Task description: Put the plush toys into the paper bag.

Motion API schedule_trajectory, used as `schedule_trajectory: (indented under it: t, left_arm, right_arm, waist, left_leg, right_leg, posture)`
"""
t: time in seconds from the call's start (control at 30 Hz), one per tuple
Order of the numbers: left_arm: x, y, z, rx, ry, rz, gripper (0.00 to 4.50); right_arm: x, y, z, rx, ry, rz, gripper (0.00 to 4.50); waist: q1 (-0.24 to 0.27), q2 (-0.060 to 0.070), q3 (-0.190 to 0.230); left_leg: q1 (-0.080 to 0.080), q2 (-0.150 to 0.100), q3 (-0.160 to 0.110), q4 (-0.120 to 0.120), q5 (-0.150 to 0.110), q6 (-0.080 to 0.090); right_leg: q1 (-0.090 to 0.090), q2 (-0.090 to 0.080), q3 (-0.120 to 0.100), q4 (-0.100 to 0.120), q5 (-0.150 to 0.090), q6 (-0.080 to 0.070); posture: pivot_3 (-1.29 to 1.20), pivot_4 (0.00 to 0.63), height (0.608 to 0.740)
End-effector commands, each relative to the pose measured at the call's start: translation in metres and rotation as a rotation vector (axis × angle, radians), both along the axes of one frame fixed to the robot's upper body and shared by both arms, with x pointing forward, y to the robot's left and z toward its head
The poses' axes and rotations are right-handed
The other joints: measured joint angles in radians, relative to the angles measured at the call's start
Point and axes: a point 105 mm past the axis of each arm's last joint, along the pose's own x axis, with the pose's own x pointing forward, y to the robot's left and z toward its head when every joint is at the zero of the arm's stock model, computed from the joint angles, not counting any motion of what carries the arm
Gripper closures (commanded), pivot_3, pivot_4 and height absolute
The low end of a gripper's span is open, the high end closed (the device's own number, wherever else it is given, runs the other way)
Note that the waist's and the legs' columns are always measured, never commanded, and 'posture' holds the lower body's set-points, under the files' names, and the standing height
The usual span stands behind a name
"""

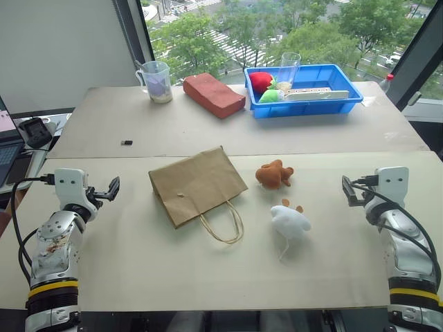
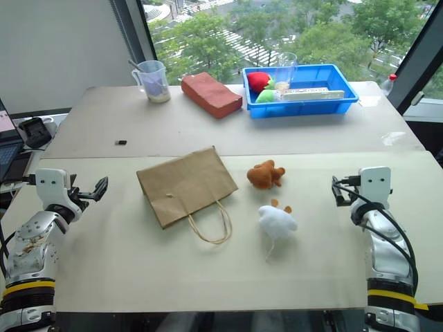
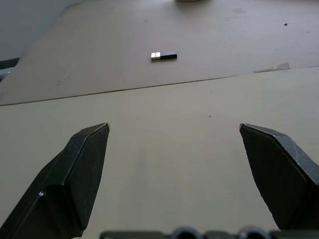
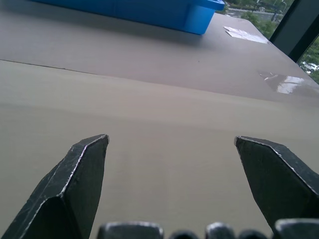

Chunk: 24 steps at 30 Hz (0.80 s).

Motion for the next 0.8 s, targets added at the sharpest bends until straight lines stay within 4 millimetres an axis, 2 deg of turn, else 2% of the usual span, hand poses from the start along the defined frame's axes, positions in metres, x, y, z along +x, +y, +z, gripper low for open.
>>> schedule_trajectory:
  t: [0.03, 0.13, 0.23, 0.37, 0.5, 0.57, 0.63, 0.8]
  left_arm:
    - [0.0, 0.005, 0.019, 0.031, -0.064, 0.009, 0.05]
    - [-0.004, 0.006, 0.029, 0.041, -0.076, -0.032, 0.05]
    - [-0.005, -0.007, 0.054, 0.03, -0.12, -0.163, 0.05]
    - [-0.017, -0.047, 0.087, 0.142, -0.118, -0.494, 0.05]
    - [-0.021, -0.086, 0.11, 0.21, -0.099, -0.744, 0.05]
    - [-0.024, -0.111, 0.112, 0.28, -0.072, -0.894, 0.05]
    - [-0.032, -0.141, 0.101, 0.396, -0.026, -1.09, 0.05]
    - [-0.034, -0.183, 0.072, 0.533, 0.001, -1.344, 0.05]
  right_arm:
    - [0.003, -0.002, 0.018, -0.021, -0.066, 0.004, 0.0]
    - [0.005, -0.004, 0.028, -0.035, -0.083, 0.011, 0.0]
    - [0.009, 0.009, 0.04, -0.047, -0.084, 0.117, 0.0]
    - [0.006, 0.043, 0.065, -0.052, -0.066, 0.392, 0.0]
    - [-0.006, 0.076, 0.08, -0.052, -0.014, 0.629, 0.0]
    - [-0.017, 0.098, 0.084, -0.049, 0.028, 0.77, 0.0]
    - [-0.037, 0.127, 0.083, -0.056, 0.1, 0.955, 0.0]
    - [-0.071, 0.17, 0.082, -0.06, 0.19, 1.196, 0.0]
  waist:
    - [0.0, 0.0, 0.0]
    - [-0.002, 0.0, 0.0]
    - [-0.002, 0.0, 0.0]
    - [-0.003, 0.0, 0.001]
    - [0.002, 0.0, 0.001]
    - [0.003, 0.0, 0.001]
    - [0.002, 0.0, 0.001]
    - [-0.001, 0.0, 0.001]
  left_leg:
    - [0.0, 0.0, 0.0, 0.0, 0.0, 0.0]
    - [0.0, 0.0, 0.0, 0.0, 0.0, 0.0]
    - [0.0, 0.0, 0.0, 0.0, 0.0, 0.0]
    - [-0.001, 0.001, 0.0, -0.001, 0.0, 0.001]
    - [0.0, 0.001, 0.0, -0.002, -0.001, 0.002]
    - [-0.001, 0.001, 0.0, -0.001, -0.001, 0.002]
    - [-0.001, 0.001, 0.0, -0.002, -0.001, 0.002]
    - [-0.002, 0.001, 0.001, -0.002, -0.002, 0.002]
  right_leg:
    - [0.0, 0.0, 0.0, 0.0, 0.0, 0.0]
    - [0.0, 0.0, 0.0, 0.0, 0.0, 0.0]
    - [-0.001, 0.0, 0.0, 0.0, 0.0, 0.0]
    - [0.0, 0.001, 0.0, -0.001, 0.0, 0.0]
    - [0.001, 0.001, -0.001, -0.004, 0.0, 0.0]
    - [0.002, 0.001, -0.001, -0.006, 0.0, 0.0]
    - [0.002, 0.001, -0.001, -0.008, 0.0, 0.0]
    - [0.001, 0.002, -0.002, -0.01, 0.0, 0.0]
  posture:
    - [0.0, 0.15, 0.74]
    - [0.0, 0.15, 0.74]
    - [0.0, 0.15, 0.74]
    - [0.0, 0.15, 0.74]
    - [0.0, 0.15, 0.74]
    - [0.0, 0.15, 0.74]
    - [0.0, 0.15, 0.74]
    - [0.0, 0.15, 0.74]
